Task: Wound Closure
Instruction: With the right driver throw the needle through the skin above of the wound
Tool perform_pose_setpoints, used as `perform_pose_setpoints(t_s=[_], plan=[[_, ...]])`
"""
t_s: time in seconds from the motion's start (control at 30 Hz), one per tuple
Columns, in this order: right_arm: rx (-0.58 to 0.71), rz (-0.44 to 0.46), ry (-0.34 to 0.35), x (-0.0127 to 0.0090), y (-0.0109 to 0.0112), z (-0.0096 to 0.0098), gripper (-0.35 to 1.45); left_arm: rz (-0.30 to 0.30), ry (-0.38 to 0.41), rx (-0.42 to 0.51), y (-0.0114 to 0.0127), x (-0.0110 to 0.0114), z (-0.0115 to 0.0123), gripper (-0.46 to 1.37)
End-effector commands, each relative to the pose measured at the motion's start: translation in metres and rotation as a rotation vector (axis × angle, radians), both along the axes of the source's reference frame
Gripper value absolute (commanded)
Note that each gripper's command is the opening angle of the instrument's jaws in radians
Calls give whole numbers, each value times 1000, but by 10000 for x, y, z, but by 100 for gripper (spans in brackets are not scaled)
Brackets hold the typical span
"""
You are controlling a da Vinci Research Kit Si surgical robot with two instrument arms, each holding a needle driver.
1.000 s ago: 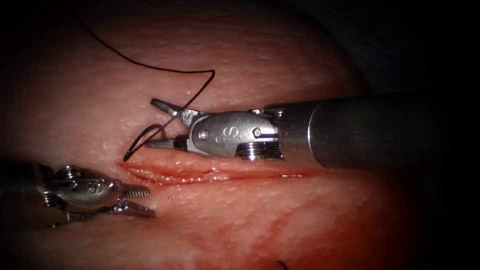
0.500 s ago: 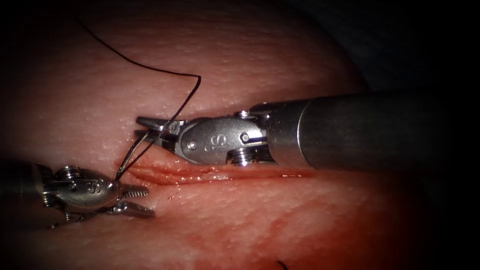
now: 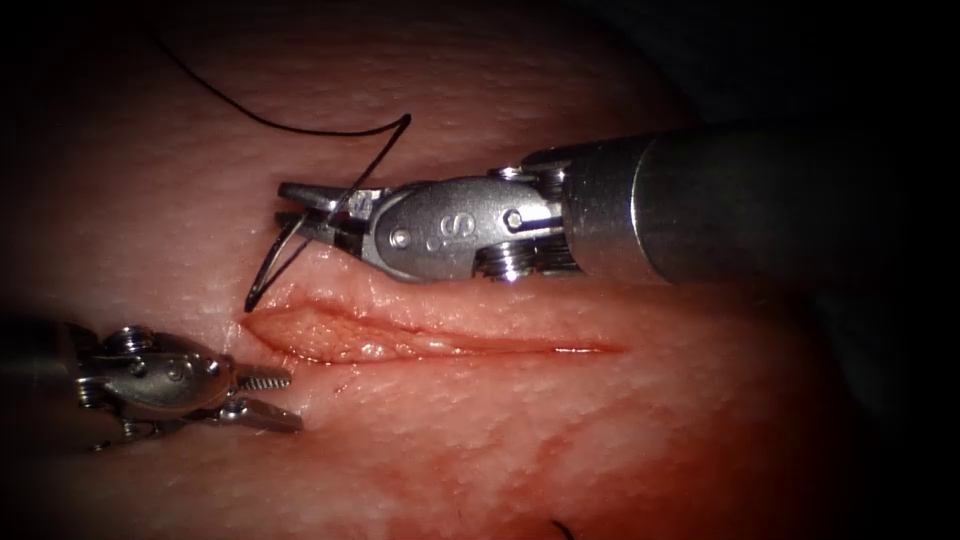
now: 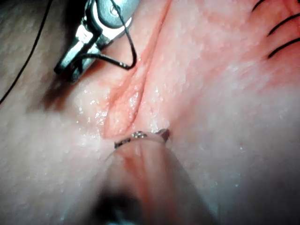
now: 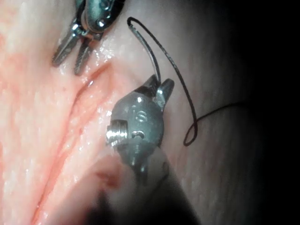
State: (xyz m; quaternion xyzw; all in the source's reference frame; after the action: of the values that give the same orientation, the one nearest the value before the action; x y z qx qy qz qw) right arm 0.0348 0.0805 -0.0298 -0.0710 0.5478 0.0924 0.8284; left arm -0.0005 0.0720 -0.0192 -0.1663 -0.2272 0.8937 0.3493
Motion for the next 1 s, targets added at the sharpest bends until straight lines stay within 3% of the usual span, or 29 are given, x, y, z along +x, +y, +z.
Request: perform_pose_setpoints(t_s=[0.03, 0.43, 0.63, 0.77, 1.0], plan=[[23, 22, 12, -1, 1, 4, -35, -1, 2, 0, 0, -1, 0, 32], [321, 188, 177, -15, 22, 33, -35, -1, 2, 0, 0, -1, 0, 32], [510, 256, 220, -19, 27, 46, -35, -1, 2, 0, 0, -1, 0, 31], [691, 320, 255, -20, 24, 57, -35, -1, 2, 0, 0, -1, 0, 32], [976, 350, 312, -15, 9, 72, -35, 0, 1, 0, 0, 0, 0, 32]])
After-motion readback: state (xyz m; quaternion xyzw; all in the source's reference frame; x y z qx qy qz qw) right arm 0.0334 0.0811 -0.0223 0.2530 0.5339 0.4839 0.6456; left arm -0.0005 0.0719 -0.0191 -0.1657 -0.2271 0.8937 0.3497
